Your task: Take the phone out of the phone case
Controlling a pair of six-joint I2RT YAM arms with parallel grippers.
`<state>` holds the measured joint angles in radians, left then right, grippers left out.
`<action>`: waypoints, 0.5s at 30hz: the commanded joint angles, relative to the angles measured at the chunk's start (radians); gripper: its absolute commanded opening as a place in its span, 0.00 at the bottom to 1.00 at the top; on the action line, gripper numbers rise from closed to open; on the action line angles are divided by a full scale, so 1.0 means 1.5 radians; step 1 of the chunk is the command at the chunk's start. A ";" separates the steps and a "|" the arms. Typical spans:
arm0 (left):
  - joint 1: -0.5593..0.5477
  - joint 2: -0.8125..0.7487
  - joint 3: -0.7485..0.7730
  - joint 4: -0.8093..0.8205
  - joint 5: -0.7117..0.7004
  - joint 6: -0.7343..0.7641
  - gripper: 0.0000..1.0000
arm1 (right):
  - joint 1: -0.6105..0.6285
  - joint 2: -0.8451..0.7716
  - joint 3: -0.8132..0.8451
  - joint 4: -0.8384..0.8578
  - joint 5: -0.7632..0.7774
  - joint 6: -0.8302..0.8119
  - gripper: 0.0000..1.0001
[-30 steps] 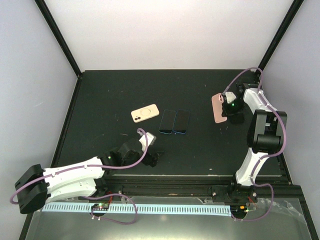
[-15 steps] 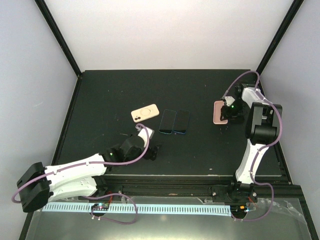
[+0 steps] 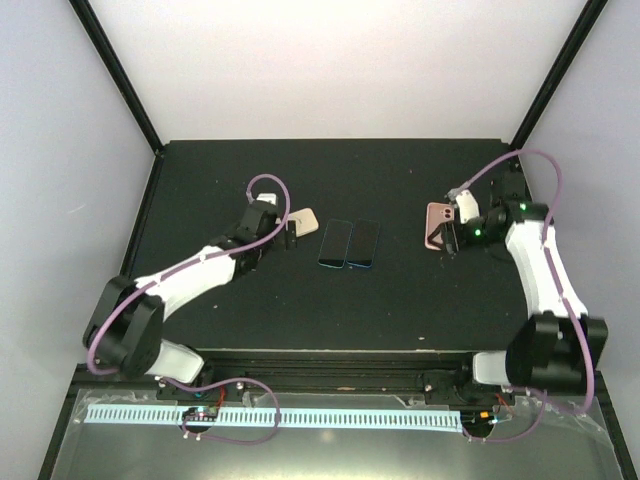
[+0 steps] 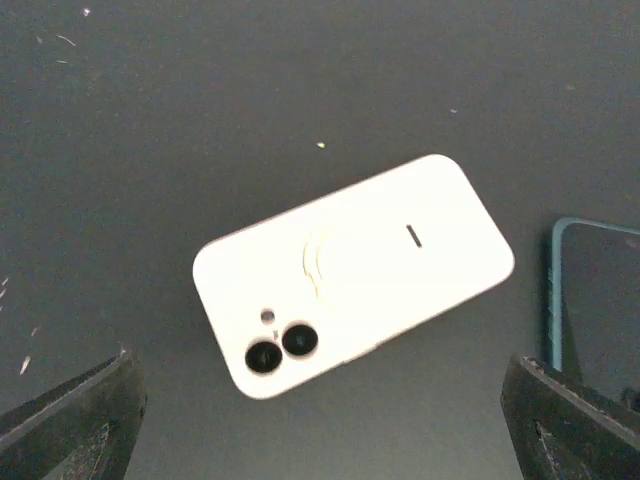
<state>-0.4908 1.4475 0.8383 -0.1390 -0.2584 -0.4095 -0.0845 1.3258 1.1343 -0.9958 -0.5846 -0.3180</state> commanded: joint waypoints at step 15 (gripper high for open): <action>0.100 0.381 0.349 -0.135 0.182 0.085 0.99 | 0.009 -0.223 -0.148 0.001 -0.358 -0.201 0.96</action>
<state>-0.3553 1.9606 1.2499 -0.2840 -0.0731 -0.3267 -0.0734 0.9833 0.9173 -0.9859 -1.0744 -0.5724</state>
